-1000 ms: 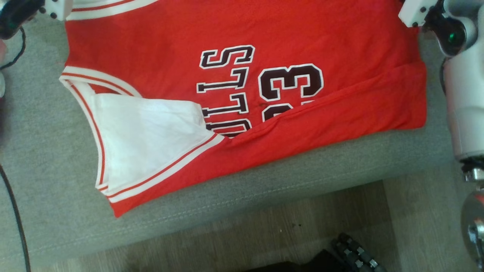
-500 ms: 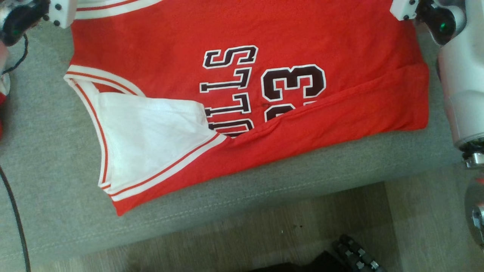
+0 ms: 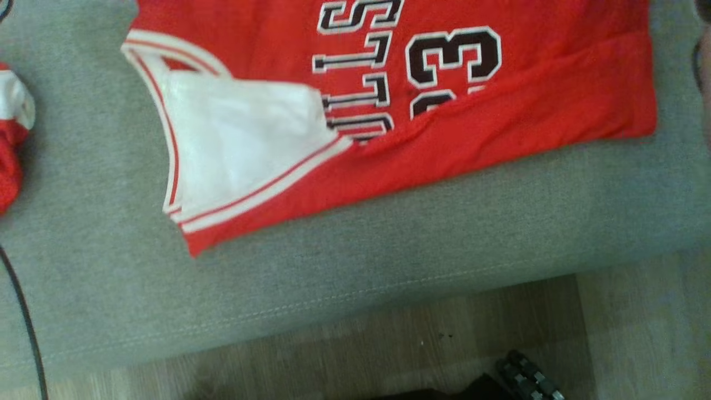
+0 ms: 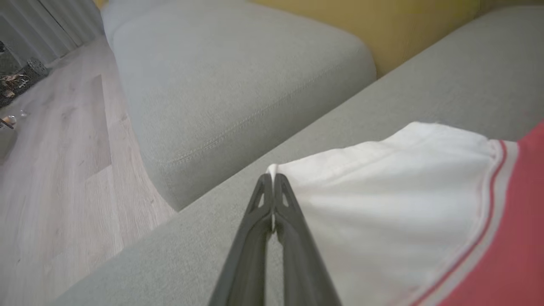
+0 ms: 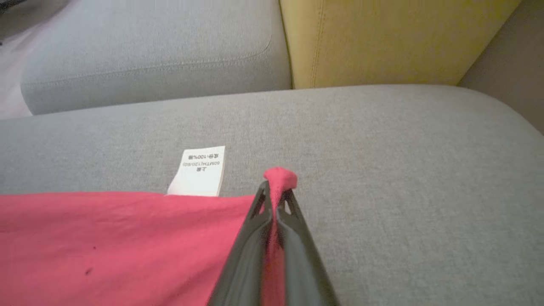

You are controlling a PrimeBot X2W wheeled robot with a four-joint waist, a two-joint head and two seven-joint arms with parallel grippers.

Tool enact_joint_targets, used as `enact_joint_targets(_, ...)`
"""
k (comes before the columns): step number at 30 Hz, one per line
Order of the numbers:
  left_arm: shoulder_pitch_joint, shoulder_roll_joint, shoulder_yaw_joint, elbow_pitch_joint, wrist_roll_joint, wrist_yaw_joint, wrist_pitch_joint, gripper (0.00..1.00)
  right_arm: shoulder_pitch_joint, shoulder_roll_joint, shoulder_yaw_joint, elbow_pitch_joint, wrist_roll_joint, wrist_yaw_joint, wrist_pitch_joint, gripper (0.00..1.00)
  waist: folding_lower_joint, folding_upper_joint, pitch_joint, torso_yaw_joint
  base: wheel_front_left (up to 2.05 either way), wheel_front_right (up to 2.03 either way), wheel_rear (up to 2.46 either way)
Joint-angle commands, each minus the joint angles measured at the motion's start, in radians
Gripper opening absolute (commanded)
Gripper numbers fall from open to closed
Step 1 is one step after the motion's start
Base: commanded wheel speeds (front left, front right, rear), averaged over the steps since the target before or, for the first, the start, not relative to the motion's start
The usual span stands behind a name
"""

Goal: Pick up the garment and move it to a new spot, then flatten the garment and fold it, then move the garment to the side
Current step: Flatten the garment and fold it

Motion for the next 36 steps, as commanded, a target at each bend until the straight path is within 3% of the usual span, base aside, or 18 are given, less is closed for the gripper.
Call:
enact_joint_targets(1, -0.06, 0.031, 0.045, -0.007, 0.003, 0.007, -0.016, 0.0, -0.022, -0.006, -0.002, -0.027, 0.009, 0.006, -0.012, 0.0, -0.0001, 0.0, -0.005, 0.006, 0.0, 0.0, 0.0)
enact_joint_targets(5, -0.027, 0.008, 0.055, -0.017, -0.05, -0.012, -0.074, 0.0, 0.012, -0.025, 0.014, -0.029, 0.035, 0.006, -0.039, 0.0, -0.0001, 0.0, -0.037, 0.029, 0.0, 0.0, 0.0)
enact_joint_targets(9, 0.047, 0.023, 0.043, -0.088, -0.111, -0.021, -0.083, 0.0, 0.086, -0.059, 0.06, -0.06, 0.087, 0.006, -0.042, 0.0, -0.0001, 0.0, -0.078, 0.051, 0.0, 0.0, 0.0)
enact_joint_targets(18, 0.283, 0.152, 0.024, -0.375, -0.254, -0.018, -0.063, 0.0, 0.284, -0.166, 0.132, -0.176, 0.219, 0.006, -0.007, 0.0, -0.0001, 0.0, -0.159, 0.098, 0.0, 0.0, 0.0)
enact_joint_targets(26, 0.463, 0.28, 0.047, -0.667, -0.356, 0.084, -0.057, 0.0, 0.406, -0.219, 0.115, -0.246, 0.258, 0.006, 0.01, 0.0, -0.0001, 0.0, -0.191, 0.126, 0.0, 0.0, 0.0)
enact_joint_targets(31, 0.57, 0.329, 0.037, -0.824, -0.411, 0.16, -0.039, 0.0, 0.483, -0.238, 0.097, -0.288, 0.248, 0.006, 0.02, 0.0, -0.0001, 0.0, -0.201, 0.131, 0.0, 0.0, 0.0)
enact_joint_targets(36, 0.656, 0.359, 0.016, -0.888, -0.437, 0.205, -0.044, 0.0, 0.543, -0.232, 0.075, -0.313, 0.235, 0.006, 0.044, 0.0, -0.0001, 0.0, -0.19, 0.13, 0.0, 0.0, 0.0)
